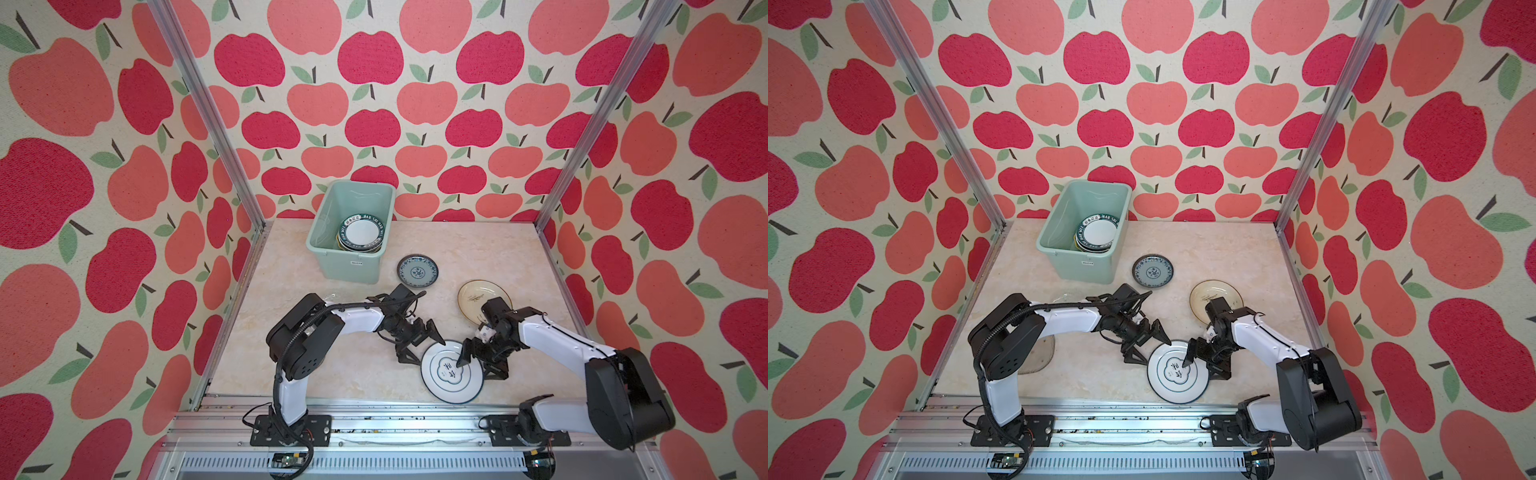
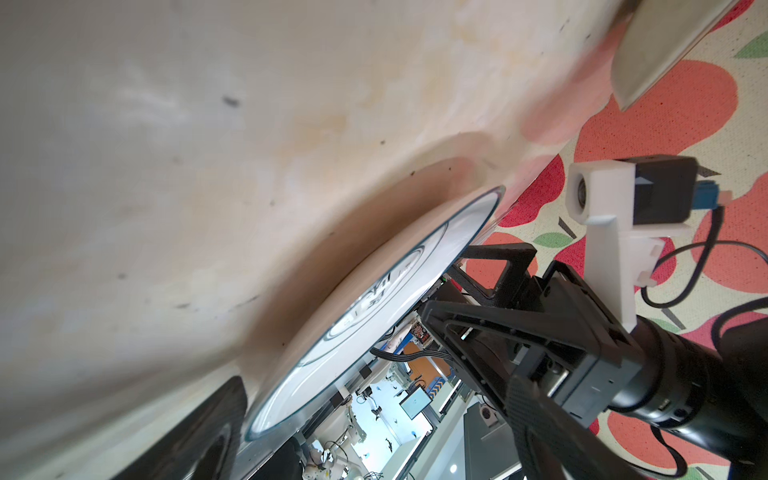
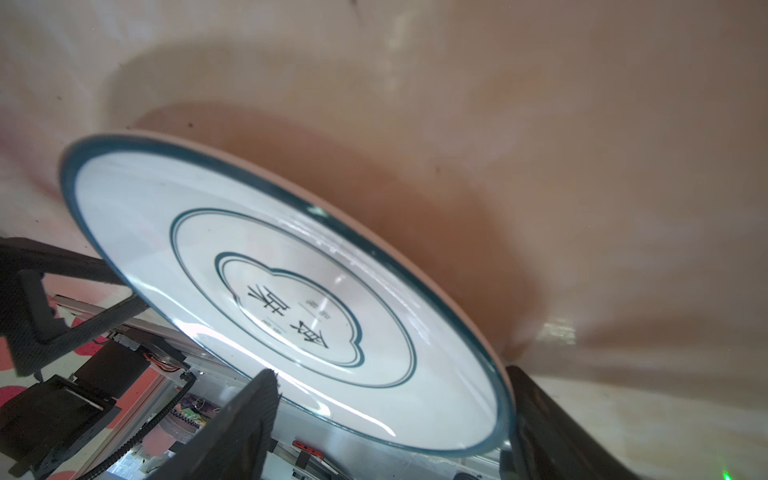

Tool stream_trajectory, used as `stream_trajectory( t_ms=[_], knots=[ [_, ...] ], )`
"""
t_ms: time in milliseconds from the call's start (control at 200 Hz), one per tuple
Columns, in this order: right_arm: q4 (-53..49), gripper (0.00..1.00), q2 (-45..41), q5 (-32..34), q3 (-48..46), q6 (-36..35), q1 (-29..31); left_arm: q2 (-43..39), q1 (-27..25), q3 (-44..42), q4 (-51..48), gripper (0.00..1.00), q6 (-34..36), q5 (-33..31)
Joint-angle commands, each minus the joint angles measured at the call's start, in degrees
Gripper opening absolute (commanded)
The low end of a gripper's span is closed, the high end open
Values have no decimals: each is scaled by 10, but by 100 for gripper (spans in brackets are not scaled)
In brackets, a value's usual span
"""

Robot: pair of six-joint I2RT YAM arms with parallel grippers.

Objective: Place the plates into the plastic bin on the countertop
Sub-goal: 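Tilt the white plate up with the right gripper while the left gripper approaches its rim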

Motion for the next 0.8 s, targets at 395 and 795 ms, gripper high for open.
stream_trajectory(
  t_ms=[395, 795],
  knots=[
    [71, 77, -40, -77, -31, 36, 4, 27, -2, 48, -12, 94, 8, 1],
    [138, 58, -113, -125, -37, 66, 5, 29, -2, 48, -10, 93, 6, 4]
  ],
)
